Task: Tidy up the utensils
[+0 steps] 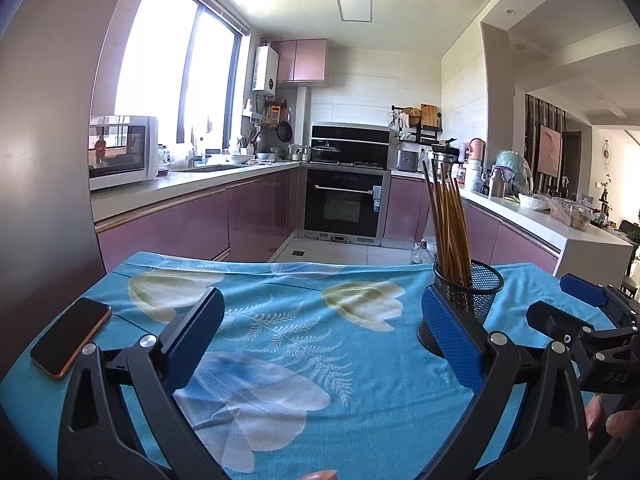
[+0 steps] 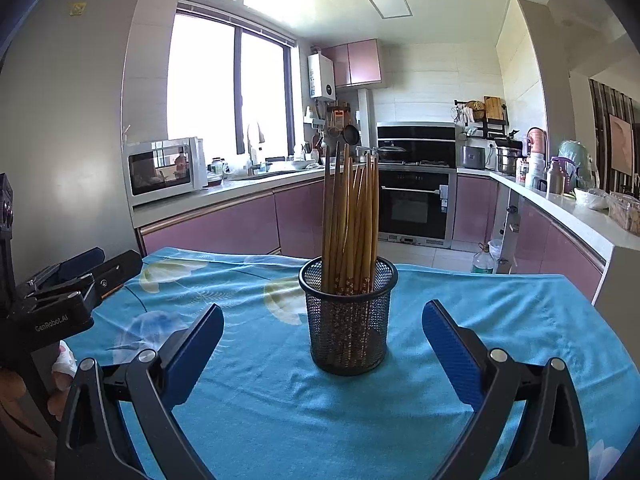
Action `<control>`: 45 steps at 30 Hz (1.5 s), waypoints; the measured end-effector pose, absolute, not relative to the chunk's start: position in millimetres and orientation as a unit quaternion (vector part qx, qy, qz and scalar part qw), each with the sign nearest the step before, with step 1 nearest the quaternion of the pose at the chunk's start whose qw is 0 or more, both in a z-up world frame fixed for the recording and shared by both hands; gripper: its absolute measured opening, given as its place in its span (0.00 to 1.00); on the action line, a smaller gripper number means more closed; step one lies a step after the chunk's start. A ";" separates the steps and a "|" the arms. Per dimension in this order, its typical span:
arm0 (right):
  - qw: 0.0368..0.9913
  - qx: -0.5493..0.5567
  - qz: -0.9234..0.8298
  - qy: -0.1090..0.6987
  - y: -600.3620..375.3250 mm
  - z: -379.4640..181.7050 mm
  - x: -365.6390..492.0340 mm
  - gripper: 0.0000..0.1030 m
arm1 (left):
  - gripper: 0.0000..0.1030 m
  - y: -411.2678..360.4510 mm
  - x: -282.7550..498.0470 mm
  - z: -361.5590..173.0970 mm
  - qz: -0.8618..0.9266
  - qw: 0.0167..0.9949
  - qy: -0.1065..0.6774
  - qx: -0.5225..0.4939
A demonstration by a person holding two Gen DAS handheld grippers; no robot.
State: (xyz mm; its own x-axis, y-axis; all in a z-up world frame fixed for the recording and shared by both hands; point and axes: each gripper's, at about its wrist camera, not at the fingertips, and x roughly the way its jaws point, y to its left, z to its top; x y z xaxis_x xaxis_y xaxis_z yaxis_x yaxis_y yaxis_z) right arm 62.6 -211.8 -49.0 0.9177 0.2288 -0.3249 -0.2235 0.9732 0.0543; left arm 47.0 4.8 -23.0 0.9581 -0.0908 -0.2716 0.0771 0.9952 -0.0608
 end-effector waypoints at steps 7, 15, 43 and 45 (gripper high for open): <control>0.981 0.012 0.114 0.159 -212.9 -47.4 58.4 0.93 | 0.94 7.7 43.9 -24.4 -0.041 0.990 0.133 -0.031; 0.981 0.014 0.110 0.159 -213.0 -47.7 58.3 0.93 | 0.94 8.7 43.1 -28.3 -0.040 0.990 0.133 -0.031; 0.982 0.019 0.106 0.157 -214.7 -48.5 57.8 0.93 | 0.94 8.6 41.7 -28.6 -0.038 0.990 0.131 -0.029; 0.982 0.019 0.106 0.157 -214.6 -48.6 57.9 0.93 | 0.94 8.6 41.7 -28.7 -0.038 0.990 0.131 -0.030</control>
State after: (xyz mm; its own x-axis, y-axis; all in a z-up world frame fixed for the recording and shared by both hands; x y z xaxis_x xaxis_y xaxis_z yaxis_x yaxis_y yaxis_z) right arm 57.9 -214.6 -48.6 0.9279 0.2148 -0.3048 -0.2027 0.9767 0.0710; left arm 41.7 8.6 -28.7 0.9626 -0.0837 -0.2576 0.0680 0.9953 -0.0692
